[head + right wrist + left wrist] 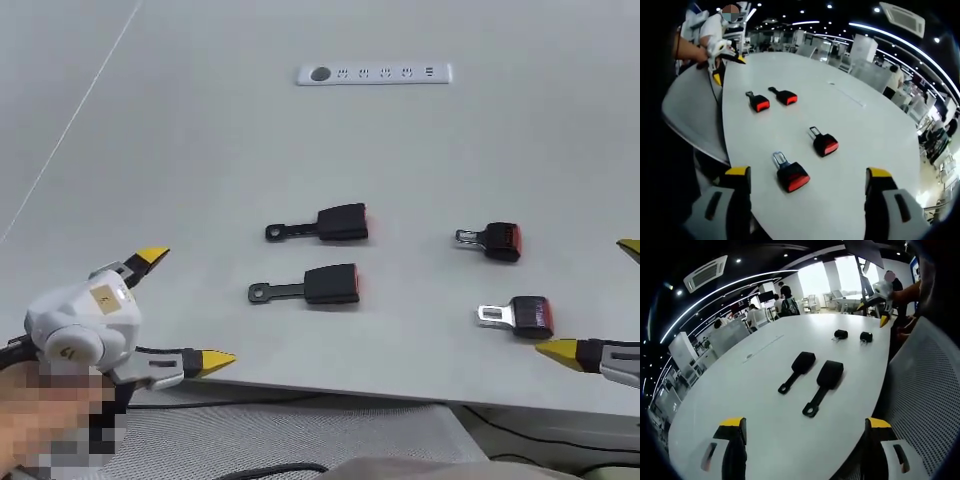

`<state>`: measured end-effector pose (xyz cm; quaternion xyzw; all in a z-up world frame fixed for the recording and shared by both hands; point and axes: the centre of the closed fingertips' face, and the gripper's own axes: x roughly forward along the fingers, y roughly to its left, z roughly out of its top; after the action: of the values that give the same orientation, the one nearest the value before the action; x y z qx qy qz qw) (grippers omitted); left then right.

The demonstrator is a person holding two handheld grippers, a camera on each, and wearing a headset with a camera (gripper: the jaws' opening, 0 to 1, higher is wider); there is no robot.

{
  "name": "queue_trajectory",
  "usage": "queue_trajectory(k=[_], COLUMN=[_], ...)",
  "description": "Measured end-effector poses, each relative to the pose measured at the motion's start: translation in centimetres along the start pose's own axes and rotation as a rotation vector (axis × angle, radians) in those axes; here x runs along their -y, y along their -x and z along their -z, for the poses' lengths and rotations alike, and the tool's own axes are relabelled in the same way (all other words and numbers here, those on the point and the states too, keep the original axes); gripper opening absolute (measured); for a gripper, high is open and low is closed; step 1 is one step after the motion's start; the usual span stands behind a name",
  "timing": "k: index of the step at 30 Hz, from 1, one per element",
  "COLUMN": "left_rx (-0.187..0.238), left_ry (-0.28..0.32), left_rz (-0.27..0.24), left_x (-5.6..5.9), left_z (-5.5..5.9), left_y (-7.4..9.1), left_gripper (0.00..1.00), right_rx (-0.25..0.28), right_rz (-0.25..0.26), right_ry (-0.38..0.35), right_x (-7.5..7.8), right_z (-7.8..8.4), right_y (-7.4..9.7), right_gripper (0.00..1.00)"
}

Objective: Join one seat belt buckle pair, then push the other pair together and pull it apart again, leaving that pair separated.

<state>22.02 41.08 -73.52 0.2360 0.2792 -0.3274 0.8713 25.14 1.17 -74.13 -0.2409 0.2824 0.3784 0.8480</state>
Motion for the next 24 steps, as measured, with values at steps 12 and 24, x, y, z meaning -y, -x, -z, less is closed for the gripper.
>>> queue_trajectory(k=[12,24], left_rx=[-0.009,0.001], left_ry=[-0.002,0.017], left_rz=[0.011,0.004], left_x=[0.21,-0.07], left_z=[0.31,0.31], left_y=[-0.1,-0.07], left_gripper=[1.0,1.0], right_rx=[0.008,0.023], right_rz=[0.003,0.001], right_ry=[-0.011,-0.045], right_x=[0.03,0.17], right_z=[0.02,-0.16], right_y=[0.14,0.42], right_gripper=[1.0,0.99])
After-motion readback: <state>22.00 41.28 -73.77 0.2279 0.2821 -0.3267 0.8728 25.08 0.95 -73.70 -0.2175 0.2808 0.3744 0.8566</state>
